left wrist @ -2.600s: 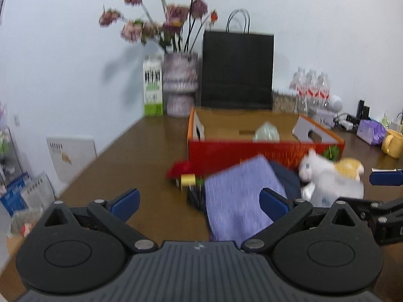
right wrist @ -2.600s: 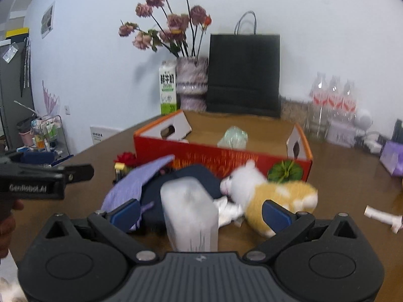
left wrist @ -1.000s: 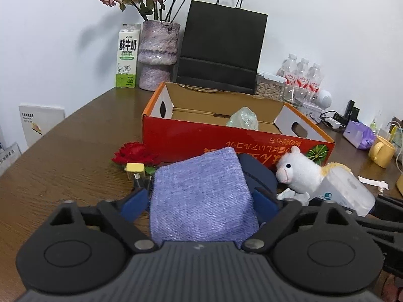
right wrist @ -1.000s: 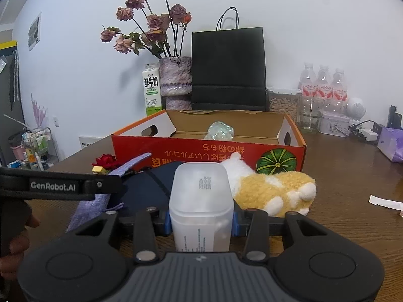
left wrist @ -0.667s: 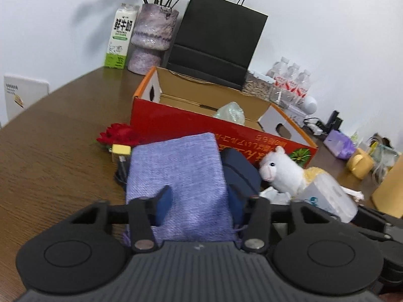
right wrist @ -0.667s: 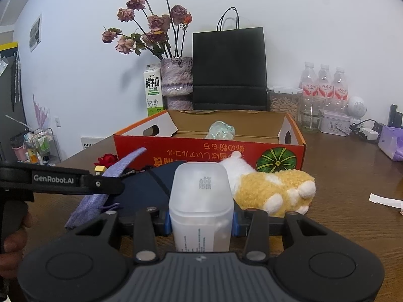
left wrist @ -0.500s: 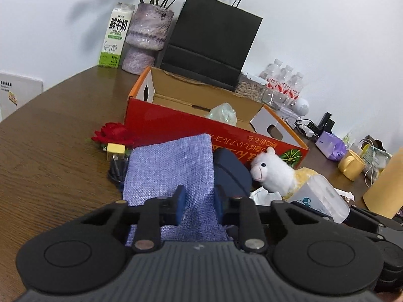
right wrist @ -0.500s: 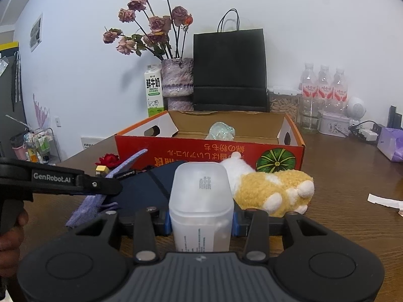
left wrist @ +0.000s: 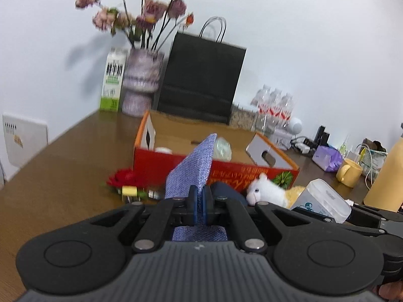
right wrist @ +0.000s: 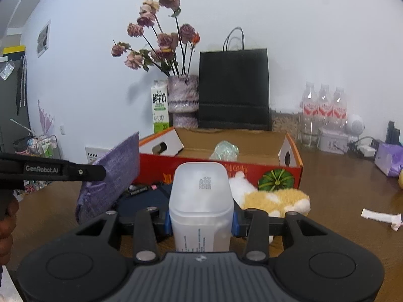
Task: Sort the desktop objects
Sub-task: 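Grasp the cloth with the left gripper while the right gripper grasps the swab container, then lower cloth and swab container into the box and open both grippers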
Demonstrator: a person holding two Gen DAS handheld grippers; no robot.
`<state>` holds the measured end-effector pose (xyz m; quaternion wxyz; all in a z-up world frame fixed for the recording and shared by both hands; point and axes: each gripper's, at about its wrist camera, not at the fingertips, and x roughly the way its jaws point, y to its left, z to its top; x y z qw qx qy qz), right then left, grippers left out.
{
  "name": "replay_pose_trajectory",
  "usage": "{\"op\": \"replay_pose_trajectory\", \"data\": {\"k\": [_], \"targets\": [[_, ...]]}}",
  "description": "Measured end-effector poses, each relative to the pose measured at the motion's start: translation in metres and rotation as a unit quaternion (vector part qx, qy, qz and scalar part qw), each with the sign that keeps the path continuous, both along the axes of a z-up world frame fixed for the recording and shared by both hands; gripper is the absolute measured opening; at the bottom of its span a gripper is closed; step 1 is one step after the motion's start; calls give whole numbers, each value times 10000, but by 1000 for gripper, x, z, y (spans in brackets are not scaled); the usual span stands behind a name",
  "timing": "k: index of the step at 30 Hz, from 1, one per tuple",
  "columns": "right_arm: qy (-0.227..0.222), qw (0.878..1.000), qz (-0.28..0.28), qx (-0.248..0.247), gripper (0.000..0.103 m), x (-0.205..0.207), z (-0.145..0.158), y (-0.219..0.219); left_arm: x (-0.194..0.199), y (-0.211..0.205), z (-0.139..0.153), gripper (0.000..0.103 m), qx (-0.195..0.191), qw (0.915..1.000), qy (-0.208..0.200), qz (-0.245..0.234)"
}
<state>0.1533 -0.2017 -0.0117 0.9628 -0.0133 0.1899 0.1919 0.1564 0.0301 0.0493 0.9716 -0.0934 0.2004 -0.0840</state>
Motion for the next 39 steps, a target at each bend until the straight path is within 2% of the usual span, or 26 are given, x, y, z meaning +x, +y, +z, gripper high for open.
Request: {"op": "replay_pose_trajectory", "data": {"k": [11,16,22,27,32,39], "targets": [[-593,9982,16,109,40,18,40,5,21,-10,49,4,228,9970,-729,-81],[-851,9962,-86,153,40,47,63,5,47,-21,63,4,307,9953,-918,-64],[-1151,9930,-245,109,40,93,91,3,99,-24,72,4,178,9954,-935,-61],[-1160,9921,-471,100,40,150,104,-3,144,-24,70,4,-22,9963,-857,-114],[-896,9936,-679,104,40,211,96,-8,193,-28,58,4,-98,9983,-544,-184],[-82,9971,-738,-190,40,293,64,-12,255,-22,28,4,-52,9997,215,-38]]}}
